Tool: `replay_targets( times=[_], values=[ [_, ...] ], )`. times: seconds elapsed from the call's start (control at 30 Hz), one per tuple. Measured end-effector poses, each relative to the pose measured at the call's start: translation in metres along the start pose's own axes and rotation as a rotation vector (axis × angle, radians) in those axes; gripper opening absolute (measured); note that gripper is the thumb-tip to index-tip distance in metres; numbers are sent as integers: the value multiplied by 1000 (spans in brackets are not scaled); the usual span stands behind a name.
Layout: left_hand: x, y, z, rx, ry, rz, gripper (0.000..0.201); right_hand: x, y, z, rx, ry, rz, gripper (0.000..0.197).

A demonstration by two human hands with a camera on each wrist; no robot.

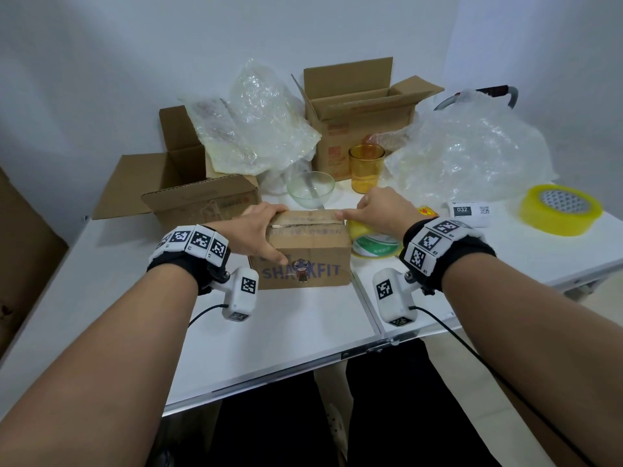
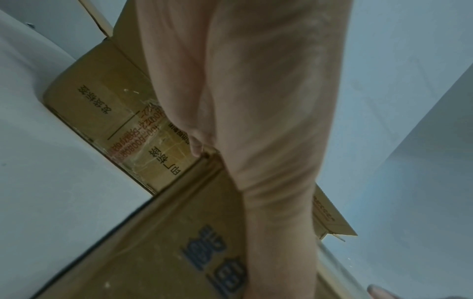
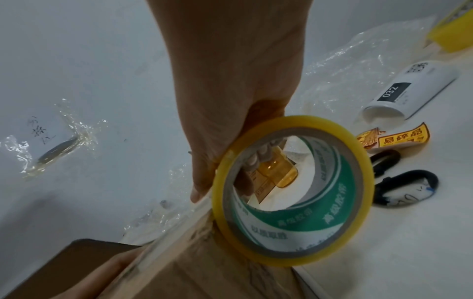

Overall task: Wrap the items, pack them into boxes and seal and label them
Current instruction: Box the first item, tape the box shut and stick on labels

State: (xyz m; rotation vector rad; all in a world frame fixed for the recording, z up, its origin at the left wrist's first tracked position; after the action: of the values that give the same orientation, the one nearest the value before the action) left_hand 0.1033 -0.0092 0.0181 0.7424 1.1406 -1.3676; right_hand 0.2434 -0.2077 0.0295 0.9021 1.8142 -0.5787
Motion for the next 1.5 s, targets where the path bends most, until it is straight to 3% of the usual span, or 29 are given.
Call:
replay_targets(
  times=[0.5,0.63,0.77,0.93,1.13,1.27,1.4,1.5],
  values=[
    [2,2,-2,-6,22,-32,114,14,5,7,-20,82,-17,68],
    [2,2,0,-51,106,-65,119,15,7,6,-24,60,-36,66],
    [14,5,18,-111,346,-107,132,16,8,6,-28,77,-37,65],
    [31,22,53,-52,383,-74,137,16,6,6,-53,72,-16,64],
    [38,31,75,20,418,0,127,17,3,6,-58,86,-8,65],
    [27,29,64,139,434,-48,117,28,-2,0,-14,96,-11,63],
    [19,23,60,129,547,39,100,35,-4,-7,51,52,-128,60],
    [25,11,59,51,445,145,84,41,-10,-12,133,254,-267,59]
  ],
)
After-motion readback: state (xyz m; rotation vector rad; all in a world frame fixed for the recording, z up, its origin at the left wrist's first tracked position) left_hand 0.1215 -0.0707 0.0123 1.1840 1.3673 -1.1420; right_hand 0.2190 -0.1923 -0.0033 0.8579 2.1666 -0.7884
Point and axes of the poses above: each hand's wrist, its own y-axis towards the middle knuckle, its own x-axis out of the palm, z = x × y, the point moved 5 cm from there along y, towards the middle knuckle, and after that the axes turned 1 degree about x, right-handed, at the moved point
